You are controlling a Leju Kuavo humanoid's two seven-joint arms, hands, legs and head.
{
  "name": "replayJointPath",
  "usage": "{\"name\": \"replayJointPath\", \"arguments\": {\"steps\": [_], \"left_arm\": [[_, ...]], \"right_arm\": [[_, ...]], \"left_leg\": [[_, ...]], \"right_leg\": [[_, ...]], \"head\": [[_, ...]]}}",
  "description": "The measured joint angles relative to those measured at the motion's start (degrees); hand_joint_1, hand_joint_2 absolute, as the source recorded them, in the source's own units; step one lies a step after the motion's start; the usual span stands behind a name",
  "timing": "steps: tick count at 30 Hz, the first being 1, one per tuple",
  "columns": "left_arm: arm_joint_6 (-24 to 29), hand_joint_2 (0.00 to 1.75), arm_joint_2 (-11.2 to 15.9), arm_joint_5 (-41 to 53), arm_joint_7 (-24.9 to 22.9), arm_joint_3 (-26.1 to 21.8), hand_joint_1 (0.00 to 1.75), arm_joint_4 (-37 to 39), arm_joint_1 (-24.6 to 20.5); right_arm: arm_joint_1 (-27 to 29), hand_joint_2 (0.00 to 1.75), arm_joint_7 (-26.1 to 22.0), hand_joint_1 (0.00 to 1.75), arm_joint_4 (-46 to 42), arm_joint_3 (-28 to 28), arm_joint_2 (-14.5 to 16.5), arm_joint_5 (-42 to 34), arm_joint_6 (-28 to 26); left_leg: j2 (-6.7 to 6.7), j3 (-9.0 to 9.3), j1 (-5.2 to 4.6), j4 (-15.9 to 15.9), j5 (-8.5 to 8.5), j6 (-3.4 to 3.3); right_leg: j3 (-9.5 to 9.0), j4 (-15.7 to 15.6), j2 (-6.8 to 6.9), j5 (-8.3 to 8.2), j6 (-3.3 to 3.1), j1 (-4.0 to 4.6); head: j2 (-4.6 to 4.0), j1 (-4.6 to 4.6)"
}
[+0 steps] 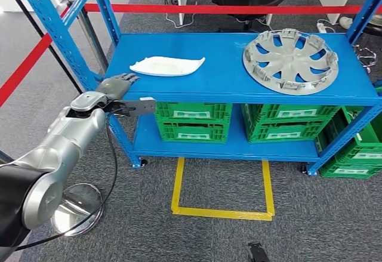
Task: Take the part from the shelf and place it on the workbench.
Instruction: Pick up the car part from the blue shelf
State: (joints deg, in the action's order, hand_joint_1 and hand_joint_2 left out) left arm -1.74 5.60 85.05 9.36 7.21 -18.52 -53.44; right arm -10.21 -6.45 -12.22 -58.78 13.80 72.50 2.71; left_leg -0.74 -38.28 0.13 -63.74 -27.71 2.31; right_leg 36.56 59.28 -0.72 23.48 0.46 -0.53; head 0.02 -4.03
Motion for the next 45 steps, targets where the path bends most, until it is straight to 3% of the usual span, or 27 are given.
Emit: {"name": "replayJointPath", "arguments": {"steps": [2, 3, 4, 5, 7, 8, 10, 13, 15, 17, 18, 19, 20, 22, 24, 27, 29, 32, 33, 34, 35, 36, 37, 39, 43, 45], "left_arm": [[-0.1, 0.0, -0.3, 0.1, -0.3, 0.1, 0.0, 0.0, 0.1], [-0.2, 0.0, -0.4, 0.1, -0.4, 0.1, 0.0, 0.0, 0.2], [-0.2, 0.0, -0.5, 0.1, -0.5, 0.2, 0.0, 0.0, 0.4], [-0.2, 0.0, -0.6, 0.2, -0.6, 0.3, 0.0, 0.0, 0.5], [-0.2, 0.0, -0.9, 0.2, -0.7, 0.4, 0.0, 0.0, 0.5], [-0.3, 0.0, -1.0, 0.2, -0.7, 0.4, 0.0, 0.0, 0.4], [-0.3, 0.0, -1.2, 0.2, -0.7, 0.5, 0.0, 0.1, 0.4], [-0.4, 0.0, -1.5, 0.2, -0.8, 0.5, 0.0, 0.1, 0.5], [-0.5, 0.0, -1.7, 0.2, -1.0, 0.5, 0.0, 0.1, 0.4], [-0.7, 0.0, -1.9, 0.3, -1.2, 0.5, 0.0, 0.1, 0.4], [-0.8, 0.0, -2.1, 0.3, -1.2, 0.5, 0.0, 0.1, 0.4], [-0.8, 0.0, -2.2, 0.3, -1.2, 0.5, 0.0, 0.1, 0.5], [-0.8, 0.0, -2.3, 0.3, -1.3, 0.5, 0.0, 0.1, 0.5], [-0.8, 0.0, -2.3, 0.3, -1.4, 0.5, 0.0, 0.1, 0.4], [-0.8, 0.0, -2.3, 0.3, -1.4, 0.5, 0.0, 0.1, 0.3], [-0.9, 0.0, -2.2, 0.3, -1.5, 0.6, 0.0, 0.1, 0.2], [-0.9, 0.0, -2.1, 0.3, -1.5, 0.6, 0.0, 0.1, 0.1], [-0.9, 0.0, -1.7, 0.4, -1.5, 0.7, 0.0, 0.1, 0.2], [-0.9, 0.0, -1.6, 0.5, -1.5, 0.7, 0.0, 0.2, 0.4], [-0.9, 0.0, -1.4, 0.5, -1.5, 0.7, 0.0, 0.2, 0.6], [-0.9, 0.0, -1.2, 0.6, -1.5, 0.7, 0.0, 0.3, 0.8], [-0.9, 0.0, -1.1, 0.6, -1.5, 0.7, 0.0, 0.3, 0.8], [-0.9, 0.0, -1.0, 0.7, -1.5, 0.8, 0.0, 0.3, 0.8], [-1.0, 0.0, -0.8, 0.7, -1.5, 0.8, 0.0, 0.3, 0.8], [-1.1, 0.0, -0.7, 0.8, -1.5, 0.8, 0.0, 0.3, 1.0], [-1.3, 0.0, -0.6, 0.8, -1.5, 0.9, 0.0, 0.3, 0.9]], "right_arm": [[0.0, 0.0, 0.0, 0.0, 0.0, 0.0, -0.3, 0.0, 0.1], [0.0, 0.0, 0.0, 0.0, 0.0, 0.0, -0.4, 0.0, 0.2], [0.1, 0.0, 0.0, 0.0, 0.0, 0.0, -0.5, 0.0, 0.2], [0.1, 0.0, 0.0, 0.0, 0.0, 0.0, -0.6, 0.0, 0.2], [0.1, 0.0, 0.0, 0.0, 0.0, 0.0, -0.7, 0.0, 0.3], [0.1, 0.0, 0.0, 0.0, 0.0, 0.1, -0.8, 0.0, 0.3], [0.2, 0.0, 0.0, 0.0, 0.0, 0.1, -0.9, 0.0, 0.3], [0.4, 0.0, 0.0, 0.0, 0.0, 0.1, -0.9, -0.2, 0.4], [0.4, 0.0, 0.0, 0.0, 0.0, 0.0, -1.0, -0.3, 0.5], [0.5, 0.0, -0.1, 0.0, 0.0, 0.0, -1.0, -0.4, 0.5], [0.5, 0.0, -0.1, 0.0, 0.0, 0.0, -1.0, -0.4, 0.6], [0.5, 0.0, -0.2, 0.0, 0.0, 0.0, -1.1, -0.5, 0.6], [0.5, 0.0, -0.2, 0.0, 0.0, 0.0, -1.1, -0.5, 0.7], [0.5, 0.0, -0.2, 0.0, 0.0, 0.0, -1.2, -0.5, 0.7], [0.5, 0.0, -0.3, 0.0, 0.0, 0.0, -1.2, -0.6, 0.8], [0.5, 0.0, -0.3, 0.0, 0.0, 0.0, -1.2, -0.6, 0.8], [0.4, 0.0, -0.3, 0.0, 0.0, 0.0, -1.2, -0.6, 0.8], [0.4, 0.0, -0.3, 0.0, 0.0, 0.0, -1.2, -0.6, 0.8], [0.4, 0.0, -0.3, 0.0, 0.0, 0.0, -1.2, -0.6, 0.8], [0.5, 0.0, -0.3, 0.0, 0.0, 0.0, -1.2, -0.7, 0.8], [0.5, 0.0, -0.3, 0.0, 0.0, 0.0, -1.2, -0.7, 0.8], [0.5, 0.0, -0.3, 0.0, 0.0, 0.0, -1.2, -0.7, 0.8], [0.5, 0.0, -0.3, 0.0, 0.0, -0.1, -1.2, -0.7, 0.9], [0.5, 0.0, -0.3, 0.0, 0.0, -0.1, -1.2, -0.8, 0.9], [0.6, 0.0, -0.2, 0.0, 0.0, -0.1, -1.2, -0.8, 1.0], [0.6, 0.0, -0.1, 0.0, 0.0, -0.1, -1.2, -0.9, 1.0]], "left_leg": [[0.02, -4.13, 0.11, -7.3, -2.74, 0.32], [0.02, -5.53, 0.17, -9.4, -2.97, 0.42], [0.03, -5.91, 0.23, -9.6, -2.13, 0.46], [0.04, -5.13, 0.31, -7.5, -0.35, 0.49], [0.18, -1.5, 0.5, -0.3, 3.64, 0.6], [0.19, 0.11, 0.54, 2.8, 4.64, 0.45], [0.13, 1.46, 0.46, 5.6, 4.75, -0.15], [0.06, 1.69, 0.43, 5.9, 4.57, -1.46], [0.1, 2.02, 0.46, 6.0, 4.43, -2.1], [0.09, 2.19, 0.33, 6.0, 4.21, -2.46], [0.04, 2.28, 0.28, 6.0, 4.11, -2.55], [0.0, 2.43, 0.25, 6.0, 3.99, -2.57], [-0.04, 2.66, 0.25, 6.0, 3.83, -2.51], [-0.08, 3.17, 0.22, 5.9, 3.36, -2.1], [-0.1, 3.27, 0.01, 5.7, 3.03, -1.56], [-0.08, 3.21, 0.02, 5.8, 2.89, -0.77], [0.01, 2.51, 0.12, 4.2, 1.65, -0.17], [0.07, -2.86, 0.17, -5.8, -2.67, 0.37], [0.07, -4.73, 0.2, -8.8, -3.41, 0.44], [0.07, -5.77, 0.22, -10.1, -3.11, 0.46], [0.08, -5.7, 0.26, -9.2, -1.75, 0.44], [0.1, -4.49, 0.31, -6.3, 0.41, 0.41], [0.19, -2.64, 0.39, -2.4, 2.62, 0.4], [0.21, 0.7, 0.36, 4.1, 4.8, 0.13], [0.06, 1.78, 0.2, 5.9, 4.53, -1.3], [0.08, 2.09, 0.32, 6.1, 4.47, -1.98]], "right_leg": [[-0.05, 0.0, 0.0, 0.11, -0.23, -0.03], [-0.1, 0.0, 0.0, 0.19, -0.26, -0.04], [-0.19, 0.0, -0.01, 0.27, -0.21, -0.06], [-0.35, 0.0, -0.02, 0.38, -0.09, -0.1], [-0.7, 0.1, -0.06, 0.75, 0.4, -0.06], [-0.75, 0.2, -0.11, 0.93, 0.7, 0.03], [-0.74, 0.2, -0.17, 1.11, 1.28, 0.22], [-0.48, 0.7, -0.02, 1.76, 2.1, 0.05], [1.8, 5.5, 0.17, 4.25, 2.46, 0.02], [5.77, 13.3, 0.23, 7.28, 2.62, 0.04], [7.34, 15.9, 0.23, 7.83, 2.64, 0.04], [7.9, 16.3, 0.23, 7.24, 2.61, 0.04], [7.33, 14.4, 0.24, 5.61, 2.56, 0.03], [3.97, 6.8, 0.28, 1.39, 2.46, 0.0], [1.41, 1.5, 0.24, -0.43, 2.23, -0.02], [1.0, 0.6, 0.1, -0.22, 1.37, 0.08], [0.73, 0.4, 0.06, -0.16, 0.66, -0.06], [0.42, 0.3, 0.04, 0.1, -0.08, -0.14], [0.33, 0.3, 0.03, 0.2, -0.16, -0.14], [0.22, 0.3, 0.02, 0.3, -0.19, -0.14], [0.07, 0.3, 0.01, 0.4, -0.13, -0.15], [-0.14, 0.3, -0.01, 0.54, 0.0, -0.17], [-0.38, 0.3, -0.03, 0.72, 0.21, -0.19], [-0.68, 0.4, -0.06, 1.11, 0.75, -0.02], [-0.82, 0.3, 0.03, 1.54, 1.83, 0.01], [0.72, 3.6, 0.17, 3.45, 2.26, -0.02]], "head": [[0.0, -0.1], [0.0, -0.11], [0.0, -0.12], [0.0, -0.12], [0.0, -0.18], [0.0, -0.2], [0.0, -0.18], [0.0, -0.01], [0.0, 0.16], [0.0, 0.32], [0.0, 0.34], [0.0, 0.38], [0.0, 0.41], [0.0, 0.51], [0.0, 0.57], [0.0, 0.56], [0.0, 0.37], [0.0, 0.07], [0.0, 0.07], [0.0, 0.05], [0.0, 0.06], [0.0, 0.05], [0.0, 0.04], [0.0, 0.04], [0.0, 0.06], [0.0, 0.19]]}}
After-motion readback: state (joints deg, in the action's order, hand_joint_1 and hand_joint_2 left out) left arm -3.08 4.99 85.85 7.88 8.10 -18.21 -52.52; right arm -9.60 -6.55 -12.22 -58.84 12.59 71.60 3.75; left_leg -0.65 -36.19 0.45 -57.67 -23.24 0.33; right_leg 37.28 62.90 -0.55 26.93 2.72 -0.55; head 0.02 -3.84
